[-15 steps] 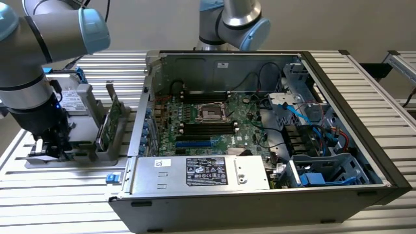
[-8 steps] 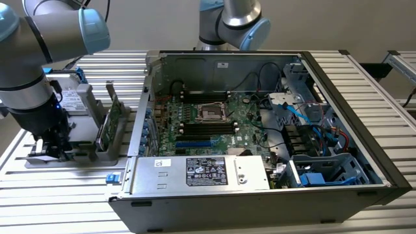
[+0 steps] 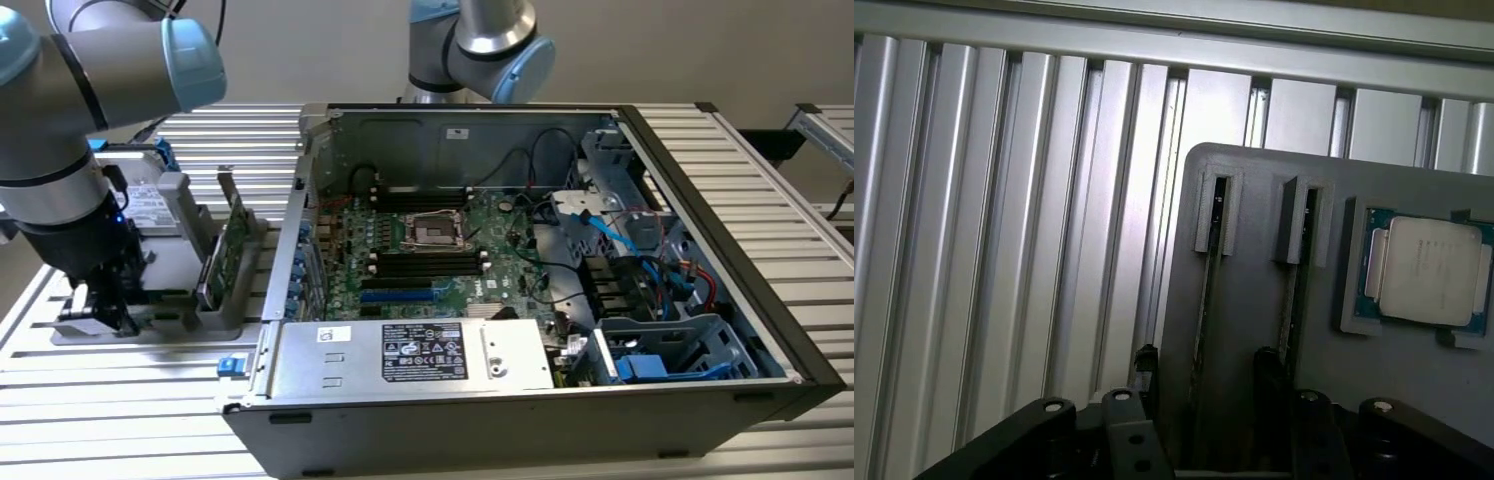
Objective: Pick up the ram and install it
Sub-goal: 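Pick up the ram and move it above insertion slot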
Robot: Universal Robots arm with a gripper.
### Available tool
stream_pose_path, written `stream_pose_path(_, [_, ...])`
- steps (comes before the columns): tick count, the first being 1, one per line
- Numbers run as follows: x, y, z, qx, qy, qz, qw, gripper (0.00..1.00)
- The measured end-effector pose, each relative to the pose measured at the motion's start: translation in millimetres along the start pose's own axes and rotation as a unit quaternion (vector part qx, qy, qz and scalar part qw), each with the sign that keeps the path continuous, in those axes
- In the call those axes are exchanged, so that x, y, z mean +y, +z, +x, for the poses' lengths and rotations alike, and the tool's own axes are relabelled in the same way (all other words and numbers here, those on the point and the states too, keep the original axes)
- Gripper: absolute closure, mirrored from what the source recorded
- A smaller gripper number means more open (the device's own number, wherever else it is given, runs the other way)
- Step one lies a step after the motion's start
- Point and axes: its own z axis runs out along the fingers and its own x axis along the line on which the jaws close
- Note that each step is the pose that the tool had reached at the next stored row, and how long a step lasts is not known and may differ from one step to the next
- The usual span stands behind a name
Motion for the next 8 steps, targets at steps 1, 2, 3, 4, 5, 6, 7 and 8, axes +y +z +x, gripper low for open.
stream_pose_path(1, [0.0, 0.1, 0.0, 0.0, 0.0, 0.0, 1.0, 0.49])
stream_pose_path(2, [0.0, 0.2, 0.0, 0.0001, 0.0, 0.0, 1.0, 0.49])
stream_pose_path(3, [0.0, 0.3, 0.0, 0.0001, 0.0, 0.0, 1.0, 0.49])
stream_pose_path(4, [0.0, 0.3, 0.0, 0.0002, 0.0, 0.0, 1.0, 0.51])
stream_pose_path(5, [0.0, 0.5, 0.0, 0.0002, 0.0, 0.0, 1.0, 0.58])
stream_pose_path(6, [-0.1, 0.5, 0.0, 0.0002, 0.0, 0.0, 1.0, 0.58])
stream_pose_path(7, [-0.1, 0.6, 0.0, 0.0003, 0.0, 0.0, 1.0, 0.64])
stream_pose_path(8, [-0.1, 0.8, 0.0, 0.0003, 0.0, 0.0, 1.0, 0.7])
